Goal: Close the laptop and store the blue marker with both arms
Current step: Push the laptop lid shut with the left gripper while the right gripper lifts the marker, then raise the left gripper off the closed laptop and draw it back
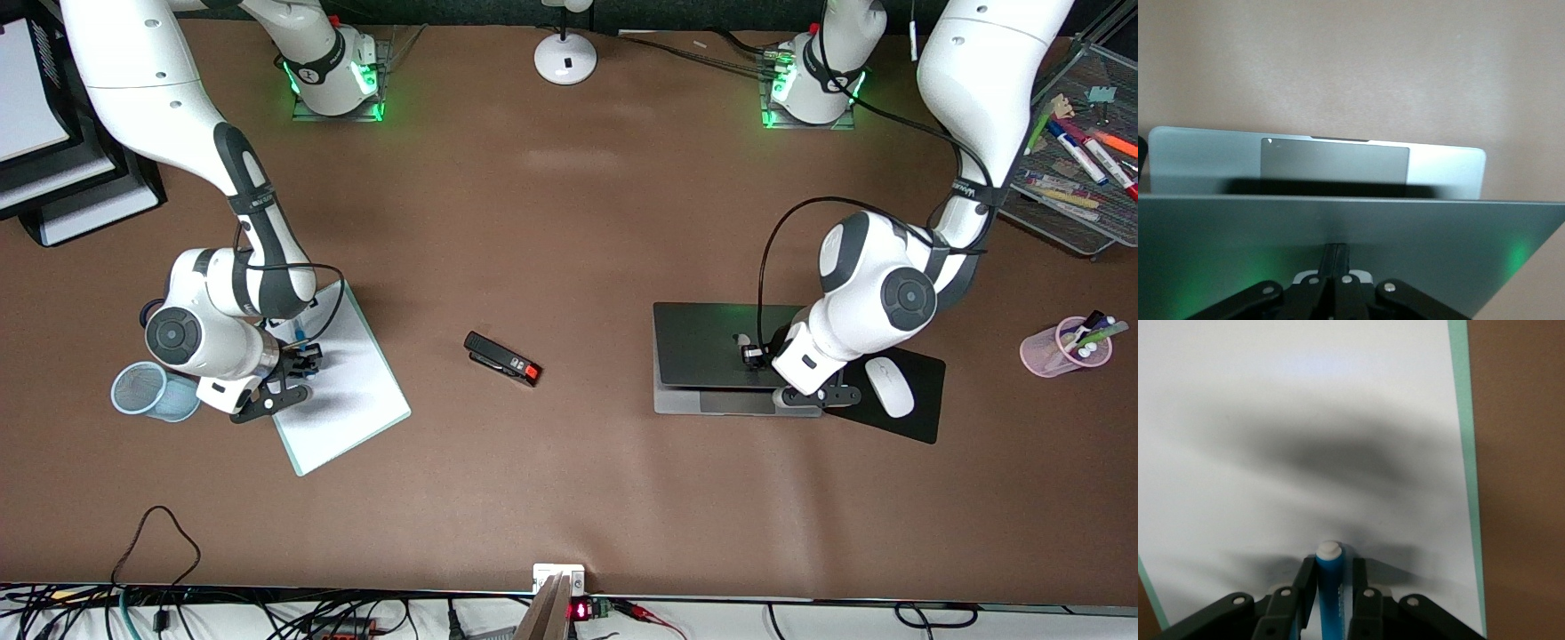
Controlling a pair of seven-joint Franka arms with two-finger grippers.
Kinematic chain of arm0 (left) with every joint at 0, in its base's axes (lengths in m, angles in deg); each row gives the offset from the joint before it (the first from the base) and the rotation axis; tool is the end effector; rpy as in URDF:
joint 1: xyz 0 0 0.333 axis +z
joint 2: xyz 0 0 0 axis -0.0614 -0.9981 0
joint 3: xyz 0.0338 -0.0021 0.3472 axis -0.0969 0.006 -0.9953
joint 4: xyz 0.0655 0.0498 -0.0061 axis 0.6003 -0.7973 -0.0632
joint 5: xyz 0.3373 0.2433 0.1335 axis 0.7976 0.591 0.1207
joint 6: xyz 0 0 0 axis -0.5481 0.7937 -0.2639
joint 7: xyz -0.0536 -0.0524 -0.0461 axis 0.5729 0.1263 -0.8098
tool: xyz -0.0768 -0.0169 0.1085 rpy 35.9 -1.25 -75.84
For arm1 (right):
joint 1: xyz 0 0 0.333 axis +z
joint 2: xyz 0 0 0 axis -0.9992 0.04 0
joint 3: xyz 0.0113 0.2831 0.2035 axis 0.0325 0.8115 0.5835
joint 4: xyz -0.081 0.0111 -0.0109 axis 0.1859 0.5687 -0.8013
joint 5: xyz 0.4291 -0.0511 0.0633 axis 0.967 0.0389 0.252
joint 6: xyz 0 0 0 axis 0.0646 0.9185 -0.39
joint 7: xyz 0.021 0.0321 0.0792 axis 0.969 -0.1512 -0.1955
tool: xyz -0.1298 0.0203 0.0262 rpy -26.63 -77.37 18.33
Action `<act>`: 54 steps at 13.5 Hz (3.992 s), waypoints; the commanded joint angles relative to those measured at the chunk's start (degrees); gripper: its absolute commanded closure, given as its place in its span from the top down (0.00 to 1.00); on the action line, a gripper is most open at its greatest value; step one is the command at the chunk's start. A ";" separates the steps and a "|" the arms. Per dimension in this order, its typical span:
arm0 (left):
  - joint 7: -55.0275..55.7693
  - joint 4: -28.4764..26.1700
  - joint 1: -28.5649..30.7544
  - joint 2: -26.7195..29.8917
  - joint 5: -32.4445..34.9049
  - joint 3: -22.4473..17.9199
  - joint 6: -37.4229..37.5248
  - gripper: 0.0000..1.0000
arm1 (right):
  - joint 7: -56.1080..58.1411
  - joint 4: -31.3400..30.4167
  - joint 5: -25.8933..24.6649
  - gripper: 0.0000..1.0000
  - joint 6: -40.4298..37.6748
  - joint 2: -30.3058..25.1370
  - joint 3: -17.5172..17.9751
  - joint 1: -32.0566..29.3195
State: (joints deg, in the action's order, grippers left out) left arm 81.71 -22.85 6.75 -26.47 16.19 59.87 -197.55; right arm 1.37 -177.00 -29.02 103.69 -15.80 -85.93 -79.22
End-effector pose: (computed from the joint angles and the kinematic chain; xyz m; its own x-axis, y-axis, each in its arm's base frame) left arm 0.6883 -0.1823 0.2335 0.9953 0.0839 -0.0490 0.0922 -0.9743 0.2057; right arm 0.7048 0.0452 0.1529 0.9285 0.3579 -0.0989 0.3585 -0.9335 -0.0120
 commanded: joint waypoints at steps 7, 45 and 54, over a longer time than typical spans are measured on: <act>-1.29 1.56 0.81 -4.78 1.29 0.10 -2.79 0.00 | 0.44 2.62 0.76 0.08 -0.43 0.08 0.03 -0.13; -2.52 1.74 1.60 10.94 1.38 0.54 24.26 1.00 | 71.16 15.01 30.89 0.01 -25.39 -21.99 -0.58 -20.34; -2.69 16.56 1.43 18.85 1.56 1.15 51.92 1.00 | 100.89 17.55 47.50 0.01 -34.68 -11.89 -0.49 -26.93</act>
State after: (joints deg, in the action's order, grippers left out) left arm 79.78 -11.87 7.79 -7.57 16.21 60.30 -151.89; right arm 98.88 -161.96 15.20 73.48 -30.56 -87.24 -103.33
